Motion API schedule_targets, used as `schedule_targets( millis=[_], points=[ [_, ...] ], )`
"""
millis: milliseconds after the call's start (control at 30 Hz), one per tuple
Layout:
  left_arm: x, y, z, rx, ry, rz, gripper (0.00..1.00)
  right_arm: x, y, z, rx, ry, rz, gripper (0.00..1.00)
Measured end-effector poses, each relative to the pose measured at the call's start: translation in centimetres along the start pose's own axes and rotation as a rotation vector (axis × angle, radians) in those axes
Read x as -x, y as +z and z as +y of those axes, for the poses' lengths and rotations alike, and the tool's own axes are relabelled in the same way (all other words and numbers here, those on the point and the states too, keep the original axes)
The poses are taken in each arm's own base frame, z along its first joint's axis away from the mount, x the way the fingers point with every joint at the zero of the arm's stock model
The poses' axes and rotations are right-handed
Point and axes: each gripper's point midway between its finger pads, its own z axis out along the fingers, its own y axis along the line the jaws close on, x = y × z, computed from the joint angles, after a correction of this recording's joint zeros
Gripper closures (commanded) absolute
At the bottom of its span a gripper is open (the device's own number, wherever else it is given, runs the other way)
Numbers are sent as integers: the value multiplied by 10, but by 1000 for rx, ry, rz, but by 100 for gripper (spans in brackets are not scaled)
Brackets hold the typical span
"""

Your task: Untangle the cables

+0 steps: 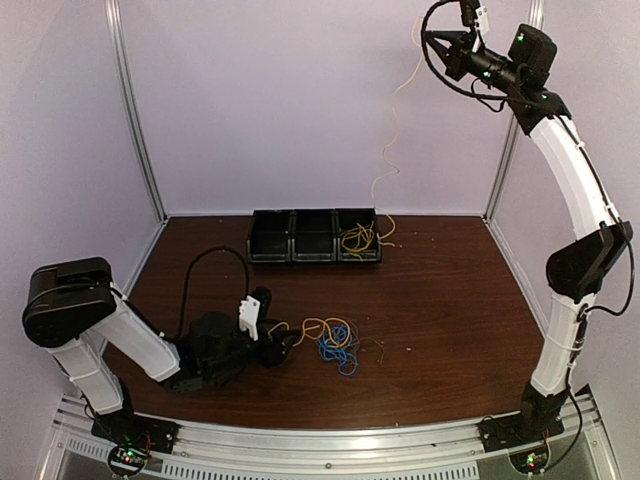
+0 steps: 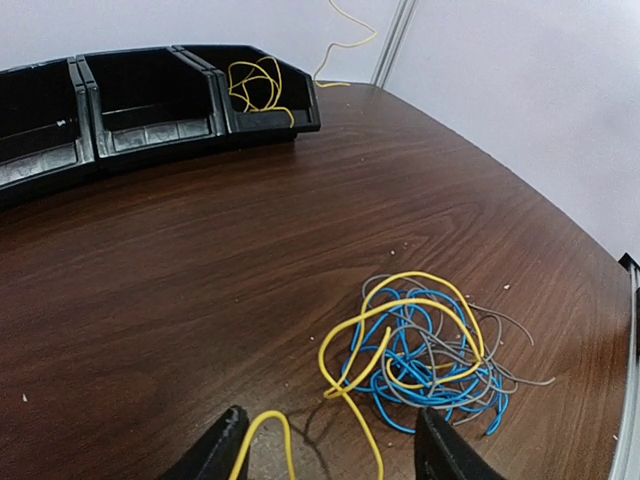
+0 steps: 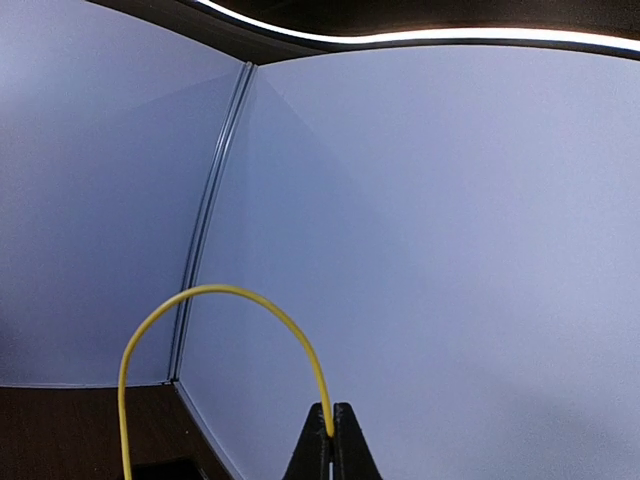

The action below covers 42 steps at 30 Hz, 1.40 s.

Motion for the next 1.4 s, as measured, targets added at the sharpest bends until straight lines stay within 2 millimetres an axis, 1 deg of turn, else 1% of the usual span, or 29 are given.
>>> schedule_targets(
  millis=[233, 400, 500, 633, 767, 867, 967, 1033, 1067, 1133, 1200, 1300, 1400],
  points=[
    [-2, 5, 0, 12, 4, 24, 42, -14, 22, 11, 7, -26, -3, 100],
    [-3, 6, 0, 13, 1, 30, 42, -25, 35, 13, -10, -51, -2, 100],
    [-3, 6, 0, 12, -3, 34, 42, -28, 41, 12, -26, -67, -9, 100],
    [-5, 7, -1, 7, -9, 43, 42, -21, 46, 9, -55, -95, -39, 100],
    [-4, 9, -3, 5, -13, 47, 42, -6, 46, 0, -117, -147, -91, 100],
    [-2, 12, -4, 2, -14, 43, 42, 2, 45, -7, -162, -184, -122, 100],
    [-3, 14, -5, -1, -16, 44, 42, 3, 46, -14, -198, -216, -138, 100],
    [-5, 15, -5, -3, -17, 49, 42, -3, 48, -16, -210, -224, -134, 100],
    [-6, 15, -5, -4, -19, 52, 42, -9, 50, -16, -210, -220, -127, 100],
    [-7, 15, -5, -6, -22, 58, 42, -29, 55, -16, -205, -204, -93, 100],
    [-9, 15, -5, -8, -27, 62, 42, -63, 62, -13, -188, -171, -33, 100],
    [-9, 14, -5, -10, -35, 59, 42, -128, 72, -6, -147, -105, 79, 100],
    [-12, 12, -4, -8, -42, 62, 42, -205, 79, 5, -104, -28, 211, 100]
  ],
)
